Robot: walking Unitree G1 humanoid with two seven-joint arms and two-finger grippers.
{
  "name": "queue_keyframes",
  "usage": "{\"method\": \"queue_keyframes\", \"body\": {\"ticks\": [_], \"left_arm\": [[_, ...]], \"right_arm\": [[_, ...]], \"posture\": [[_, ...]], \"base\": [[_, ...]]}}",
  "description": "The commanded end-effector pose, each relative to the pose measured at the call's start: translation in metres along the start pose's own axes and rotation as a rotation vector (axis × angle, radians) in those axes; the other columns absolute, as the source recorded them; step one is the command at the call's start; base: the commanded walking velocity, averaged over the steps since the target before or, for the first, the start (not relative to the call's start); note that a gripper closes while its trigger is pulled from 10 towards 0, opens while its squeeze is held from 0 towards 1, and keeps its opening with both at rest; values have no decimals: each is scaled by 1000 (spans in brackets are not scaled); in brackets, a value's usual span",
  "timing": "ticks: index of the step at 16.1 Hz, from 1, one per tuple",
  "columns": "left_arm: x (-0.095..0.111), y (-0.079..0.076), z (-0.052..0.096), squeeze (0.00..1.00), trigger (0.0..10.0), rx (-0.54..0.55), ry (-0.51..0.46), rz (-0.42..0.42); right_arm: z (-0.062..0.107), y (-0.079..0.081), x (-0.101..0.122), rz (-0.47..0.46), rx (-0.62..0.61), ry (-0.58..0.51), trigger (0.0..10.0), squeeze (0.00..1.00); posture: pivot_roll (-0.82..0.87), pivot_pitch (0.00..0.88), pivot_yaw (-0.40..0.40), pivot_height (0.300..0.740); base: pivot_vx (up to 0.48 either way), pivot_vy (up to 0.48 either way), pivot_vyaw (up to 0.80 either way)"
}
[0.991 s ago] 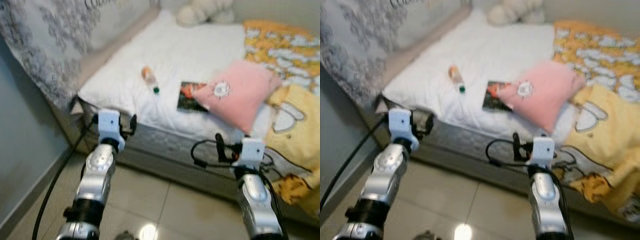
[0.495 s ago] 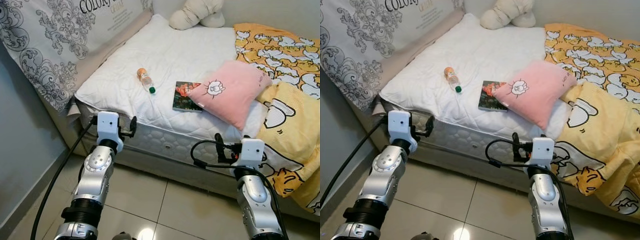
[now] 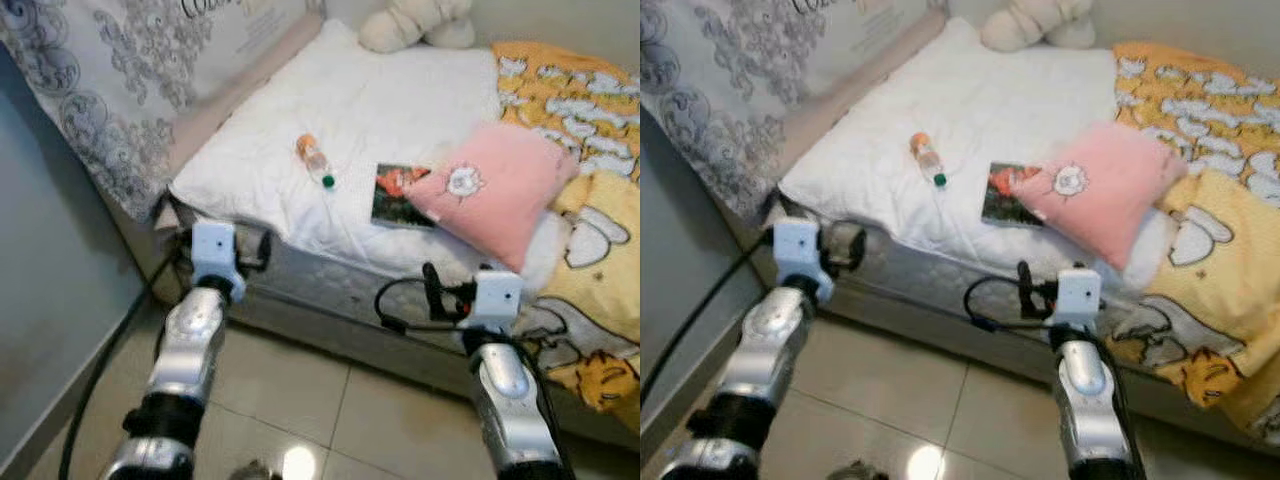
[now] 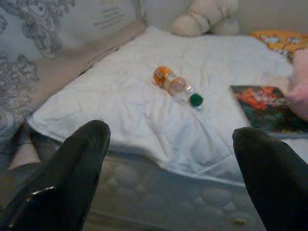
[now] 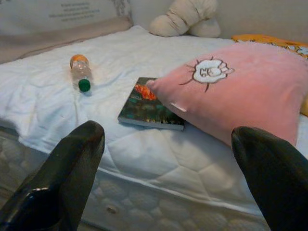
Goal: Clean up the room
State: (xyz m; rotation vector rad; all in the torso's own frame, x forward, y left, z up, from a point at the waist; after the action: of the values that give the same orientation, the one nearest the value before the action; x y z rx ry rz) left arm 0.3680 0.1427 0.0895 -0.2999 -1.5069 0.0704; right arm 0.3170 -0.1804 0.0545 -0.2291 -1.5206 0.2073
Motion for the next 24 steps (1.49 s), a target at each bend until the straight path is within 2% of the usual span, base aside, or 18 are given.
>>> {"method": "queue_keyframes", "body": {"ticks": [1, 11, 17, 24], "left_arm": [[0, -10, -3, 0, 10000, -27, 0, 7], [6, -4, -6, 0, 10000, 17, -30, 29], [15, 2, -11, 0, 10000, 57, -64, 66], [27, 3, -22, 0, 10000, 45, -82, 36]], "right_arm": [[3, -7, -6, 9, -21, 17, 10000, 0], [2, -6, -7, 5, -24, 24, 10000, 0], [1, 1, 3, 21, 12, -14, 10000, 0], [4, 3, 7, 29, 22, -32, 10000, 0]], "posture": [[43, 0, -21, 740], [42, 0, -18, 740], [39, 0, -23, 740], [23, 0, -15, 740]], "base": [[480, 0, 0], [480, 0, 0], [480, 0, 0], [480, 0, 0]]}}
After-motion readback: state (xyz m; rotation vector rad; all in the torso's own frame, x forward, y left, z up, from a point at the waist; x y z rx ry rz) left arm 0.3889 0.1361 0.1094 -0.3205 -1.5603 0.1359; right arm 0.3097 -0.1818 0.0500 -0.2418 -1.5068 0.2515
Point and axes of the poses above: a point about 5 cm out from each wrist's last joint towards the gripper, its own z axis pointing back from the gripper into the wrist, its own x axis along the axis of the wrist's last joint, y = z × x, the point moved 5 cm from there along -z, pointing out of the wrist towards the gripper, and after that the axes turned 15 degrees about z, right-handed, at the moved point
